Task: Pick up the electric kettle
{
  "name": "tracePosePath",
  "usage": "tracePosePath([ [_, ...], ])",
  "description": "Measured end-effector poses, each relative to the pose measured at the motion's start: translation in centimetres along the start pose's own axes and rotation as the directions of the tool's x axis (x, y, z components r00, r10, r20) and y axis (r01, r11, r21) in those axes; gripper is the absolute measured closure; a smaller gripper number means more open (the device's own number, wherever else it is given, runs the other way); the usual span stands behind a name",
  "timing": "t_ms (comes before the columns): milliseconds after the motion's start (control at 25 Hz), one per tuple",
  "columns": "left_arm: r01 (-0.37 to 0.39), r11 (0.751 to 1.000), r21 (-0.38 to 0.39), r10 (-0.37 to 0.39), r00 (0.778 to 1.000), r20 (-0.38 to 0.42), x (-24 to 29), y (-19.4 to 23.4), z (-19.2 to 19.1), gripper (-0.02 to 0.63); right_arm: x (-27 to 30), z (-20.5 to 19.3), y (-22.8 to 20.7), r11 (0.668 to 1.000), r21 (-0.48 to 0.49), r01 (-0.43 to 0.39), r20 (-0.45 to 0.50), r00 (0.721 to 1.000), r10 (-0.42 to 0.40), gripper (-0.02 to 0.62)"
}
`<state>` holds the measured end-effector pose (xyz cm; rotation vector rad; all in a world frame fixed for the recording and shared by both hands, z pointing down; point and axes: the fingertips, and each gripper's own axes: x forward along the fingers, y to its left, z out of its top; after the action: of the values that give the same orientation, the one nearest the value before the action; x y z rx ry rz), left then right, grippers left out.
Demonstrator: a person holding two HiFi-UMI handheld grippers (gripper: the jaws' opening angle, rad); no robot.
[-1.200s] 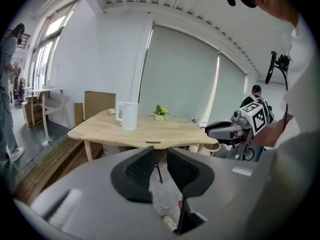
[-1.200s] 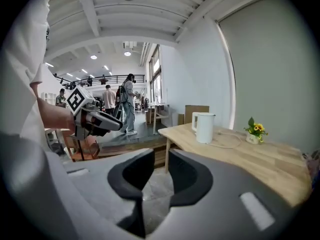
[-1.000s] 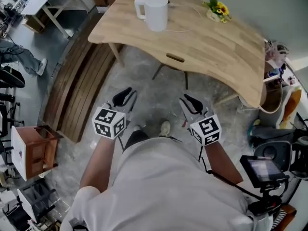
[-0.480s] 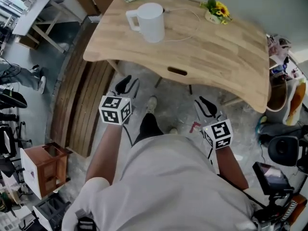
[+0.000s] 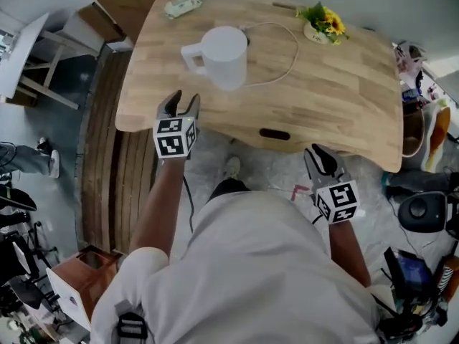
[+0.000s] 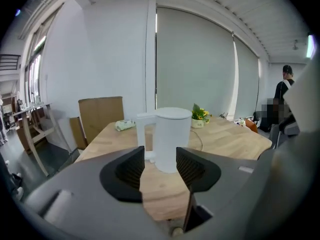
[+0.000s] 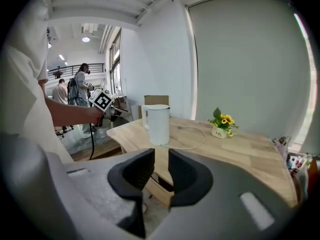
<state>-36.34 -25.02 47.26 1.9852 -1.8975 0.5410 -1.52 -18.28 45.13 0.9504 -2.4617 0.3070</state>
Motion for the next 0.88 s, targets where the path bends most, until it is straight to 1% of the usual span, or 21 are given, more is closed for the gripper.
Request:
tracePosePath([
  [120,-0.010,0.999,0.040,0.011,1.000,-0.006,4.4,3.0,1.1,0.396,2.0,1.3,-0.1,0.999,0.018,0.044,-0.003,0.999,-0.044,0.522],
  [280,-0.024,0.996,0.085,0.025,1.000,-0.010,9.1,5.7,2.2,0.396,3.3,1.8,-0.4,0.993,0.045,0.111,-0.032,0.993,-0.109,0.522],
  [440,0.003,0.993,0.122,0.001,0.999,-0.033,13.1,6.1,2.4,0.386,3.7,1.7,-0.9,0.982,0.078,0.173,-0.070,0.983,-0.168,0.522],
  [560,0.007,0.987,0.161,-0.001,0.999,-0.037,15.1,6.5,2.2,0.380,4.3,1.9,-0.9,0.977,0.091,0.195,-0.088,0.978,-0.187,0.522],
  [680,0.012,0.987,0.161,-0.007,0.999,-0.031,16.9,6.6,2.3,0.380,4.6,1.8,-1.1,0.970,0.115,0.215,-0.109,0.973,-0.203,0.522],
  [880,0.010,0.992,0.125,-0.009,1.000,-0.012,18.6,6.9,2.5,0.383,3.8,1.4,-1.8,0.950,0.168,0.263,-0.137,0.961,-0.241,0.522],
])
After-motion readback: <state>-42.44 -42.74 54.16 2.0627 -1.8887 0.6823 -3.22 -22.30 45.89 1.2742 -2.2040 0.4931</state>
